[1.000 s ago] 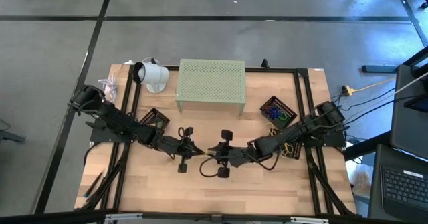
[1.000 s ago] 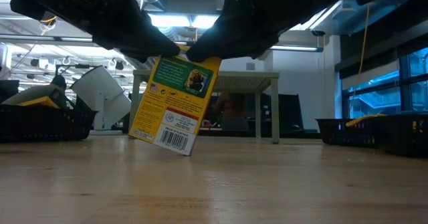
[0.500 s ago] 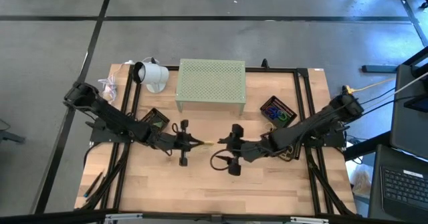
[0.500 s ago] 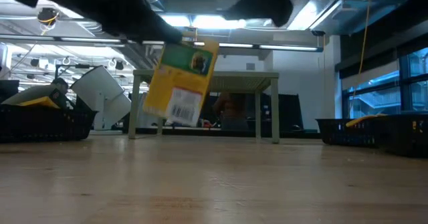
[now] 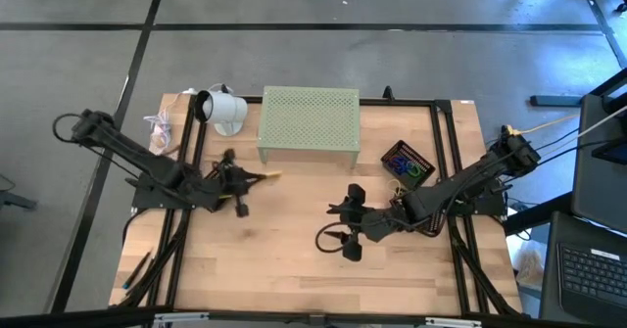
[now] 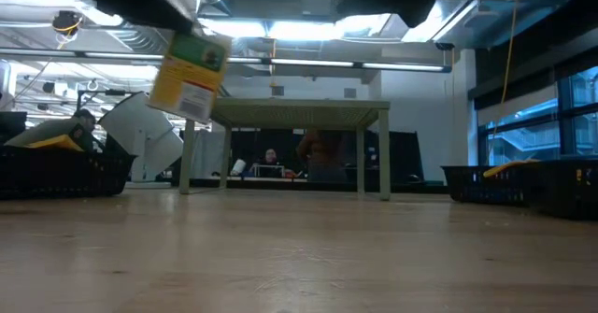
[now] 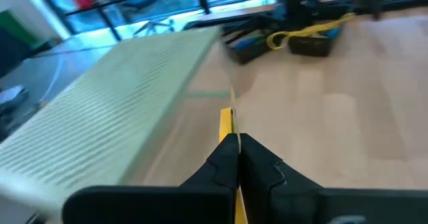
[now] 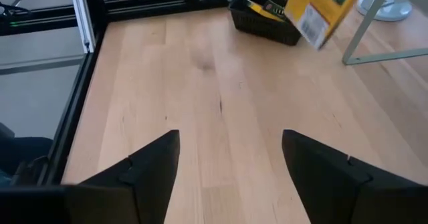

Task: Pick & Place Office Desk Supplies
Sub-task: Put the yellow crayon box into the bottom left black bin

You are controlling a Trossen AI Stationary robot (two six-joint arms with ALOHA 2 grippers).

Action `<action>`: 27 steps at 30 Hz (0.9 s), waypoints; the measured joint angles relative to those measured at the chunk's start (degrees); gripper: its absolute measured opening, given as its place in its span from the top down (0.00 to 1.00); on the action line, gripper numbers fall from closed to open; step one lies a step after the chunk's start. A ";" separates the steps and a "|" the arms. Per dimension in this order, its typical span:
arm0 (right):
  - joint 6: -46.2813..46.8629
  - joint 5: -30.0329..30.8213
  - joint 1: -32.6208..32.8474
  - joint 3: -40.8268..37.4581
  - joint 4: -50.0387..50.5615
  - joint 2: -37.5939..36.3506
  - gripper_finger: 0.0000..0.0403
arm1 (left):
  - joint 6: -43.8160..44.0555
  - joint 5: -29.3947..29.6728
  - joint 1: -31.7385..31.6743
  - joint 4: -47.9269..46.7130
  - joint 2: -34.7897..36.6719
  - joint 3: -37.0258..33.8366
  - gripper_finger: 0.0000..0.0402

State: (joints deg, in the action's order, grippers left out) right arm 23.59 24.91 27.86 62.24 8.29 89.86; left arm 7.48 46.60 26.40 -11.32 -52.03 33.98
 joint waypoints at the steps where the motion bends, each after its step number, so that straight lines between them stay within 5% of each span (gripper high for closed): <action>1: 0.00 0.14 0.00 0.00 -0.02 0.00 0.34 | 1.31 1.13 0.30 -2.75 1.94 0.00 1.00; 6: 0.00 0.15 0.00 0.00 -0.02 0.01 0.34 | 13.17 3.10 1.24 -14.94 9.84 0.00 1.00; 13: 0.00 0.14 0.00 -0.02 -0.02 0.02 0.34 | 25.47 -1.74 1.69 -29.41 15.46 0.25 1.00; 20: -0.02 0.14 0.00 -0.02 -0.02 0.02 0.34 | 41.60 -4.34 1.69 -55.29 16.46 6.00 1.00; 27: -0.02 0.14 0.00 -0.02 -0.02 0.03 0.34 | 49.49 -13.42 1.69 -62.19 16.16 6.71 1.00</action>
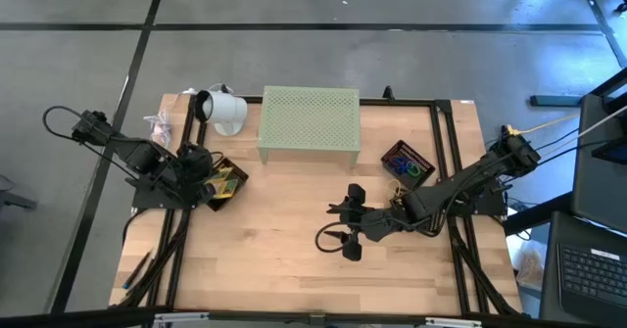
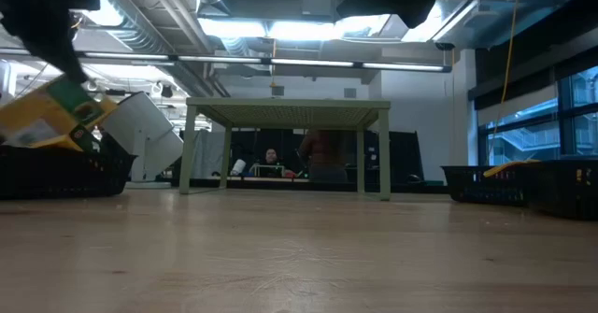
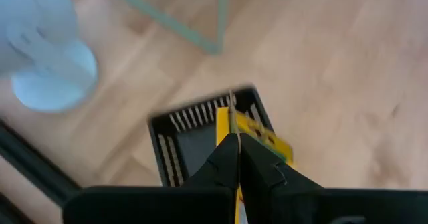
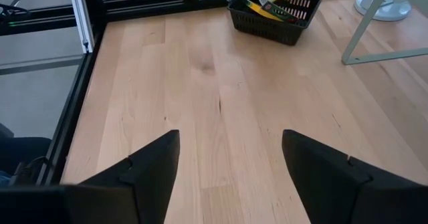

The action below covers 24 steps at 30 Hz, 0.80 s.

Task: Pick & Place Office Desk Supplies
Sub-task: Put the yellow crayon box into the bottom left black bin

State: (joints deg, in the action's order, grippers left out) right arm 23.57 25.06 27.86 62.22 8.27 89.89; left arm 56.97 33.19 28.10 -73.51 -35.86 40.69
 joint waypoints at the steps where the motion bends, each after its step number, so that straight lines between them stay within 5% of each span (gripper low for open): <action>1: 0.00 0.00 0.00 0.00 0.00 0.02 0.34 | 0.70 -1.45 0.00 -0.40 -0.34 0.00 1.00; 15: 0.00 -0.02 0.00 -0.02 -0.02 0.02 0.34 | 2.40 0.11 0.00 -3.46 -9.76 0.00 0.99; 24: -0.02 -0.02 0.00 -0.07 -0.02 0.02 0.34 | 2.41 -2.32 0.00 -1.68 -13.63 0.00 0.82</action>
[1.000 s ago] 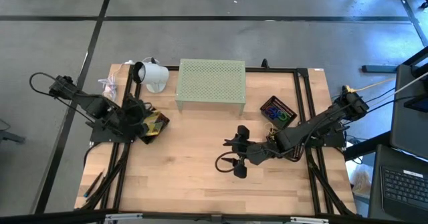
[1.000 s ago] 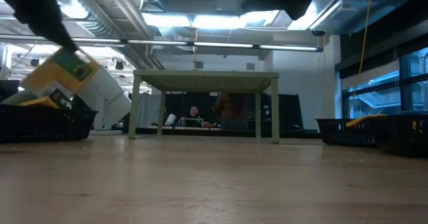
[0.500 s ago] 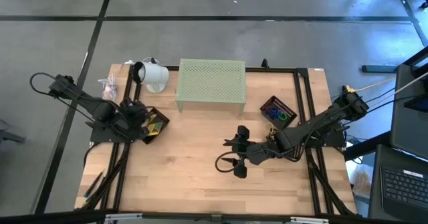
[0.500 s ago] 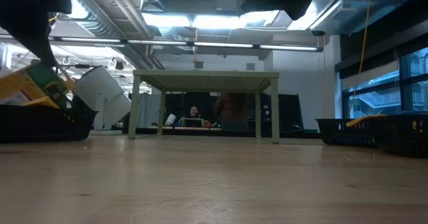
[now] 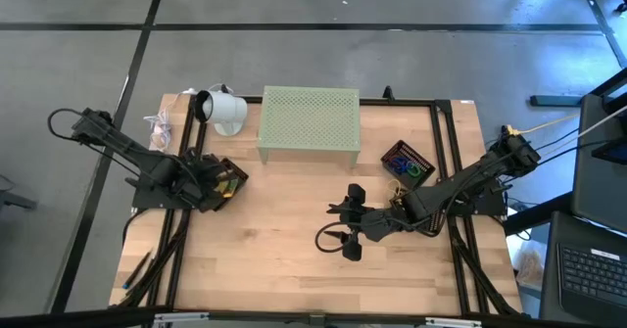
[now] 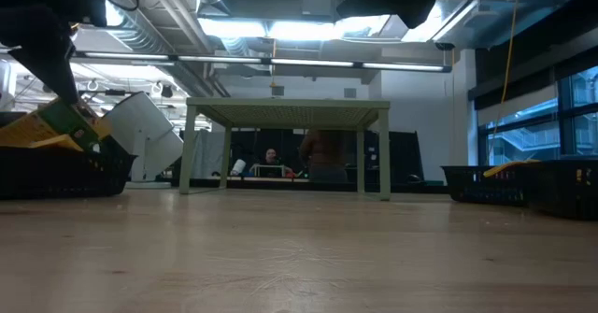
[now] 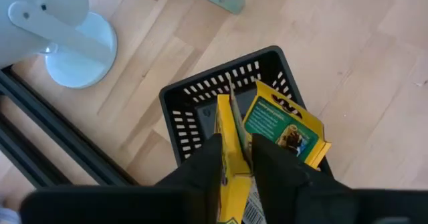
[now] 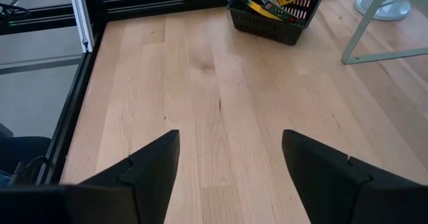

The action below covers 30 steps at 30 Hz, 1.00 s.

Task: Pick & Place Office Desk Supplies
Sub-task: Put the yellow crayon box into the bottom left black bin, then put the bottom right black bin on the shelf

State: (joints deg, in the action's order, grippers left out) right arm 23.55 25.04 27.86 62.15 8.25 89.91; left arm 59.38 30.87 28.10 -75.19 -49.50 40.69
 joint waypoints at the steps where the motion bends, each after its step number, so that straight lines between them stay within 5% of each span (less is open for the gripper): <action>1: 0.00 0.00 0.00 0.00 0.02 0.00 0.34 | 0.09 -0.02 0.00 0.13 -0.06 0.00 0.79; 9: 0.00 -0.02 0.00 0.00 0.00 0.00 0.34 | 1.82 -0.23 0.00 0.58 -0.14 0.80 0.67; 19: 0.02 -0.02 0.00 0.00 0.00 0.02 0.34 | -0.60 3.60 0.00 1.61 -0.11 6.95 0.65; 24: 5.14 -1.54 -0.02 0.02 2.52 0.02 0.34 | -4.00 5.38 0.00 12.19 -0.53 5.66 0.65; 30: 22.80 -9.47 0.00 0.00 19.26 0.02 0.38 | -15.99 5.40 0.60 28.91 -2.91 4.51 0.66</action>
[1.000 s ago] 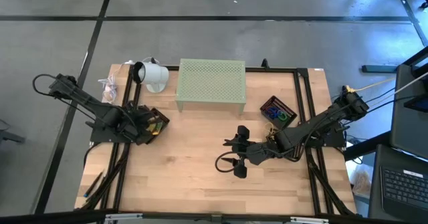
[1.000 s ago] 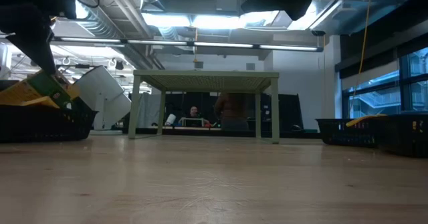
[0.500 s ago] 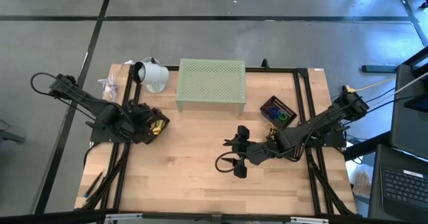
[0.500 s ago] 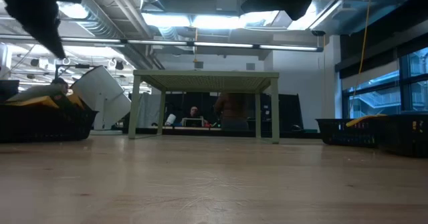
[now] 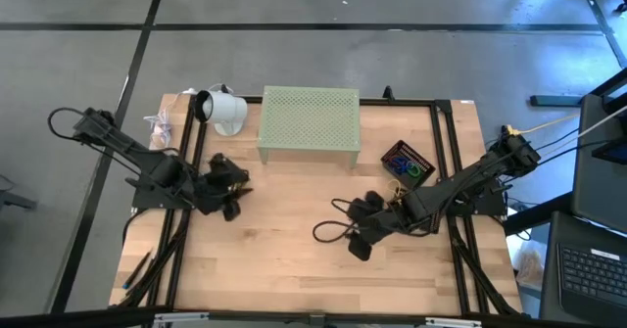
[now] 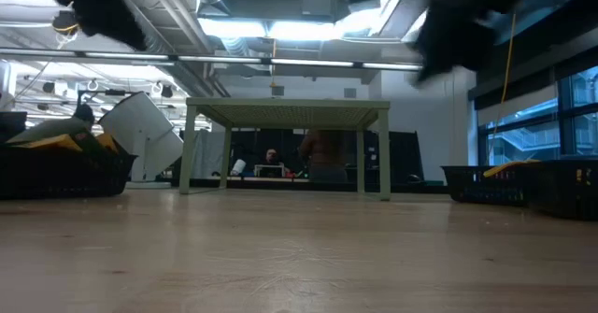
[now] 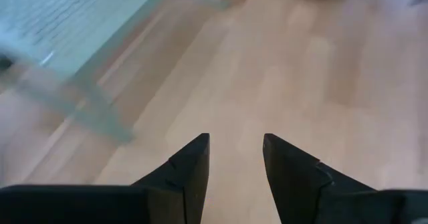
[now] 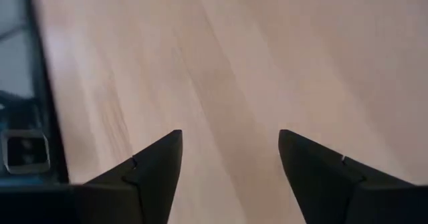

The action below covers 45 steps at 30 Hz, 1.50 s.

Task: Pick & Place Office Desk Supplies
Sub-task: Put the bottom right black bin on the shelf

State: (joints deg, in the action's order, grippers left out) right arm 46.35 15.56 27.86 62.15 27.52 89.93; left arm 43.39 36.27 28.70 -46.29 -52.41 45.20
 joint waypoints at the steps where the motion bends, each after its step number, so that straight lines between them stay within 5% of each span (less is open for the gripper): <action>1: 3.63 -2.09 0.00 0.02 3.15 0.00 0.39 | -1.89 0.04 0.23 2.87 -0.50 -0.21 0.66; 6: 19.61 -9.82 0.39 0.00 15.49 0.00 0.45 | -9.66 0.10 1.12 14.96 -3.13 -1.34 0.66; 12: 35.40 -10.57 -0.45 0.01 24.97 0.00 0.49 | -13.75 0.00 1.37 19.75 -6.46 -1.67 0.66; 26: 49.13 -3.21 -4.13 -0.08 34.89 1.52 0.45 | -13.30 -1.33 1.71 19.96 -12.70 -1.67 0.67; 45: 53.27 -5.04 -5.73 -0.09 37.65 7.96 0.47 | -12.65 -1.26 8.46 21.25 -15.27 -1.67 0.68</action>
State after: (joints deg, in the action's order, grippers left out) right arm 99.62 10.52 22.13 62.06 65.17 97.89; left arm 30.74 35.00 37.15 -25.04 -67.68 43.53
